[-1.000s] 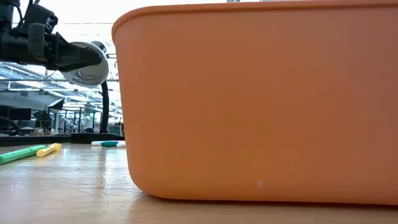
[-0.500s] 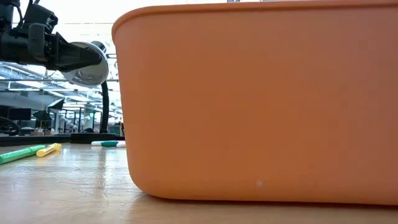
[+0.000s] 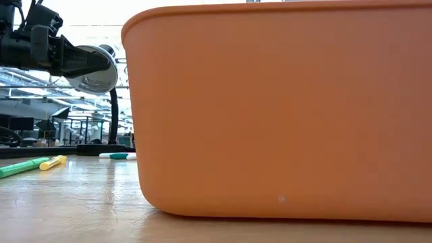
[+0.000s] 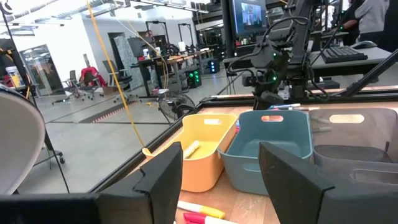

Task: Pick & Place Markers
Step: Put the right orange highlighter into the yellow bin

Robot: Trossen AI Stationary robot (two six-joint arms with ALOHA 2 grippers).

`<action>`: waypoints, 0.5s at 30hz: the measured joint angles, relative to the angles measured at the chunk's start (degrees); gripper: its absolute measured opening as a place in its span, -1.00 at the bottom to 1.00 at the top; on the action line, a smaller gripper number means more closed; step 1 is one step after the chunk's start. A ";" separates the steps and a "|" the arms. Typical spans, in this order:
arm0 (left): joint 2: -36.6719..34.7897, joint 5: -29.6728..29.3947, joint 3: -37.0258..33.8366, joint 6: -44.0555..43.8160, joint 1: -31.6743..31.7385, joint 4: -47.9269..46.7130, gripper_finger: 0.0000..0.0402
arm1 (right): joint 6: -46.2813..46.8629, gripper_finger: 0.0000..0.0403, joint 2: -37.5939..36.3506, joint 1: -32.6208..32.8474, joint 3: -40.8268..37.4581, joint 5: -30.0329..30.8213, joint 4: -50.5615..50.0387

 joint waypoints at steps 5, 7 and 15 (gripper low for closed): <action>0.02 0.00 0.00 0.00 0.00 0.00 0.07 | -4.10 -0.76 -4.28 -0.07 2.17 1.08 0.14; 0.00 0.01 0.00 0.00 -0.02 -0.02 0.07 | -5.96 -0.77 -5.44 -0.07 3.18 1.79 2.04; 0.01 0.01 0.00 0.00 -0.02 0.00 0.06 | -16.77 -0.76 -7.16 -0.05 7.40 2.26 17.32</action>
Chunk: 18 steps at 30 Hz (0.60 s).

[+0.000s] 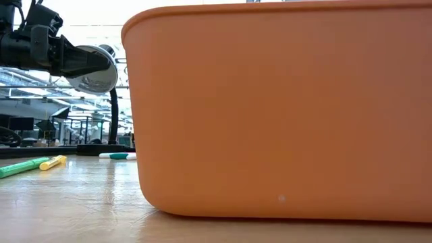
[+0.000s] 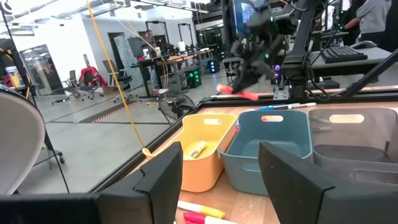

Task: Pick & Place Markers
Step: Put the right orange highlighter into the yellow bin

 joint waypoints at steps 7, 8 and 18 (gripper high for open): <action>-0.02 0.02 0.00 0.00 0.02 0.00 0.06 | -8.53 -0.75 4.60 0.00 9.60 -5.04 3.99; -0.02 0.00 0.00 -0.02 0.00 -0.02 0.07 | -9.08 -0.75 5.78 0.00 11.39 -5.72 3.44; 0.00 0.02 0.00 0.00 0.02 -0.02 0.06 | -16.48 -0.75 23.73 2.03 29.82 -9.04 -2.23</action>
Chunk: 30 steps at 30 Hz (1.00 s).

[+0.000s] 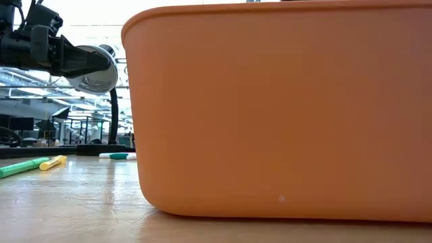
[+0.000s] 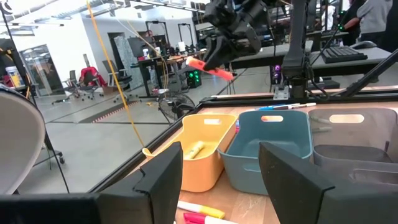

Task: Pick & Place Markers
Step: Put the right orange highlighter into the yellow bin

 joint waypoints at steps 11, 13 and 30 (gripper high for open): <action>-0.02 0.00 0.00 -0.01 -0.01 0.00 0.06 | -7.11 -0.75 19.54 2.84 13.30 -5.57 -0.30; -0.01 0.00 0.00 -0.02 -0.01 0.00 0.07 | -8.04 -0.75 21.79 2.88 13.46 -5.63 -0.45; -0.02 0.00 0.00 0.00 0.00 0.00 0.07 | -7.39 -0.48 26.09 2.36 13.51 -5.34 -1.49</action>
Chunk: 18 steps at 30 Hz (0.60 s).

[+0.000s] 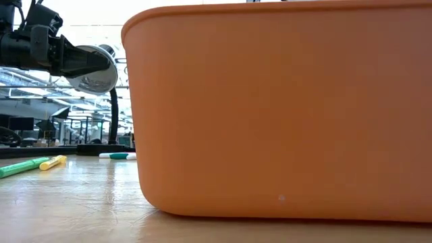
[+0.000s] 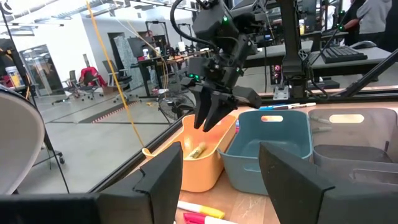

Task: Pick & Place Markers
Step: Put the right orange highlighter into the yellow bin, then put the orange highlighter into the yellow bin

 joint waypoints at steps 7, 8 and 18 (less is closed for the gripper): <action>-0.01 0.00 0.00 -0.01 0.00 0.00 0.07 | 0.68 -0.42 -0.12 0.06 0.00 0.00 -0.23; 0.00 0.01 0.00 0.00 0.00 0.00 0.07 | 0.68 -0.42 -0.54 0.04 0.00 0.00 -0.96; 0.01 0.00 0.00 0.00 -0.02 0.00 0.07 | 8.68 -0.42 -11.76 0.10 0.00 1.39 -19.97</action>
